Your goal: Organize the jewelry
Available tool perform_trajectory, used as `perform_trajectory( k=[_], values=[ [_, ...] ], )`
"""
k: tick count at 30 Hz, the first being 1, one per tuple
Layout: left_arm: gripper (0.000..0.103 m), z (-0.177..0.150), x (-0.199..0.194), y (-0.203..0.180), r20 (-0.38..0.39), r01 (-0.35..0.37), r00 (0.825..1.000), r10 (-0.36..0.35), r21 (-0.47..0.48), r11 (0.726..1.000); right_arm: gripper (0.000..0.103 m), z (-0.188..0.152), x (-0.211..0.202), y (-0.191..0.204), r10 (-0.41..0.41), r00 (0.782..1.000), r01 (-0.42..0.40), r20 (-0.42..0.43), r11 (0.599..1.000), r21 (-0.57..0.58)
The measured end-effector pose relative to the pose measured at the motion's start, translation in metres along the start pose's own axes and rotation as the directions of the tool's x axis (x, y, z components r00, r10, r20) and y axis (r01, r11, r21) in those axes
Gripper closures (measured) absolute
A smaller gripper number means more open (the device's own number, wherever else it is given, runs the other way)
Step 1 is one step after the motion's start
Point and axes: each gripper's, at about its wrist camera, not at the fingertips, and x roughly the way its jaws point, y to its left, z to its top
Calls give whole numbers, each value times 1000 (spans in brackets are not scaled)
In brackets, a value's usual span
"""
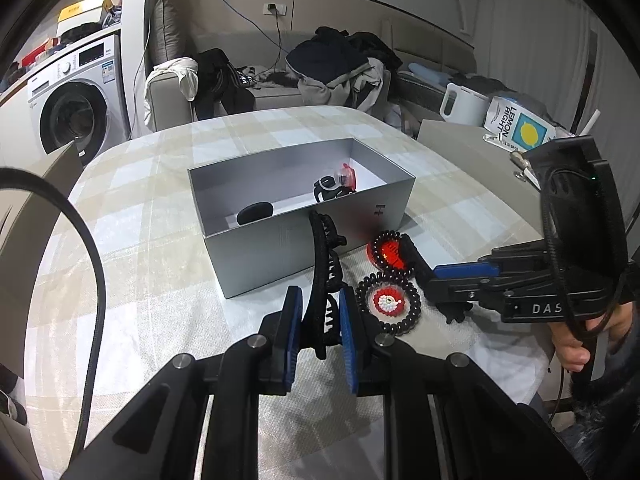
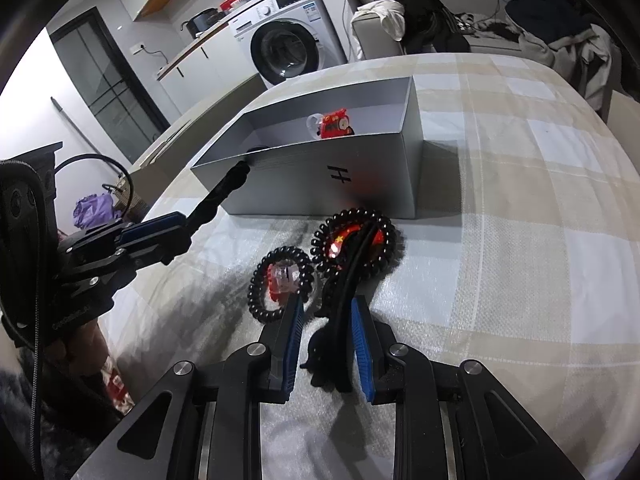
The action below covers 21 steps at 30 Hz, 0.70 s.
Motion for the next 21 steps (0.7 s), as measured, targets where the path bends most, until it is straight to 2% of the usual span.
perform_trajectory(
  k=[4, 9, 21],
  values=[
    [90, 0, -2, 1, 11, 2, 1000, -2, 1, 1000, 79, -2, 0, 1, -7, 1000, 7, 2, 1000, 0],
    [90, 2, -5, 1, 24, 7, 1000, -7, -3, 1000, 90, -5, -4, 0, 12, 1000, -13, 26, 1000, 4],
    [90, 9, -12, 0, 71, 14, 997, -13, -3, 1000, 90, -3, -35, -11, 95, 984, -105, 148, 993, 61]
  ],
)
